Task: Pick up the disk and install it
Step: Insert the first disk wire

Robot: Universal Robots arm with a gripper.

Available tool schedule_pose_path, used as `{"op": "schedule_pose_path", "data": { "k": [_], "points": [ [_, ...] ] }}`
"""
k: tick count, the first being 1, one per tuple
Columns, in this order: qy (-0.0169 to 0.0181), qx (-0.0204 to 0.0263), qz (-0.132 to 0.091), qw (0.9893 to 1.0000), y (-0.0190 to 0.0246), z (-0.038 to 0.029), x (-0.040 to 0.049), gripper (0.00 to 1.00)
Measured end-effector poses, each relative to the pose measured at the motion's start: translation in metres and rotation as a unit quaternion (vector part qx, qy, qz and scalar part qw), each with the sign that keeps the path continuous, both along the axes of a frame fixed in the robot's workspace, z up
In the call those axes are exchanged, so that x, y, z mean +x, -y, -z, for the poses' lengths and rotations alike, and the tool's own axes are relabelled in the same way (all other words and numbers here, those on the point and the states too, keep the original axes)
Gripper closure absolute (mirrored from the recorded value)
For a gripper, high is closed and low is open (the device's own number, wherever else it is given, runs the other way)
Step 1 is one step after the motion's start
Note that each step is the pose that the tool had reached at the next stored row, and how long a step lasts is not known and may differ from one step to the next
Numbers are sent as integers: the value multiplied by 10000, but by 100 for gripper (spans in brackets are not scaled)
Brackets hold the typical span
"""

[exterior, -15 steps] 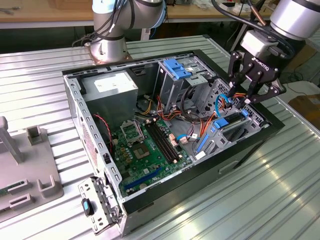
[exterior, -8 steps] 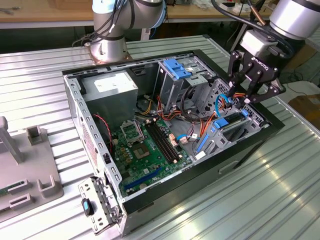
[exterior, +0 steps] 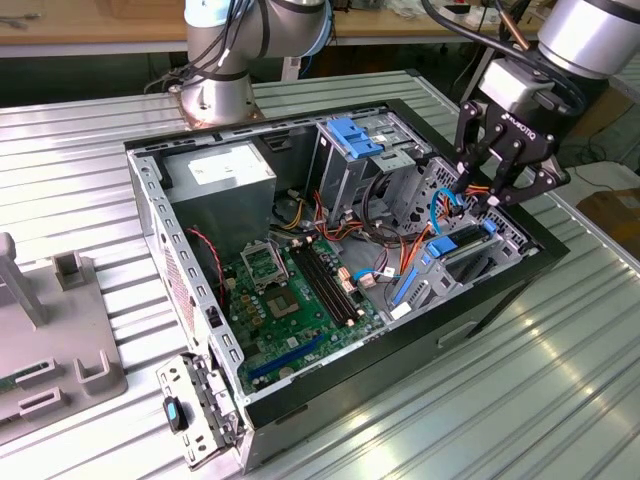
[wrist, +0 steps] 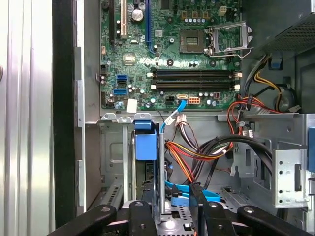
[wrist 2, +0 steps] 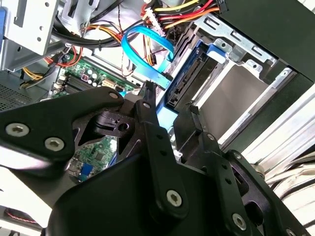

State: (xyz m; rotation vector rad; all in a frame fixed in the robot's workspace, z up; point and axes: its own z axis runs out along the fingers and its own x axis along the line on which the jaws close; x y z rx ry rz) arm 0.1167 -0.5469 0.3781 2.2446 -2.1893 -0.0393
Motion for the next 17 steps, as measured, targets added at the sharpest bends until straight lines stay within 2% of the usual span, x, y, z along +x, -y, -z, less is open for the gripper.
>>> {"op": "schedule_pose_path", "data": {
  "k": [17],
  "points": [
    [0,0,0,10000,-28,0,0,58]
  ]
}}
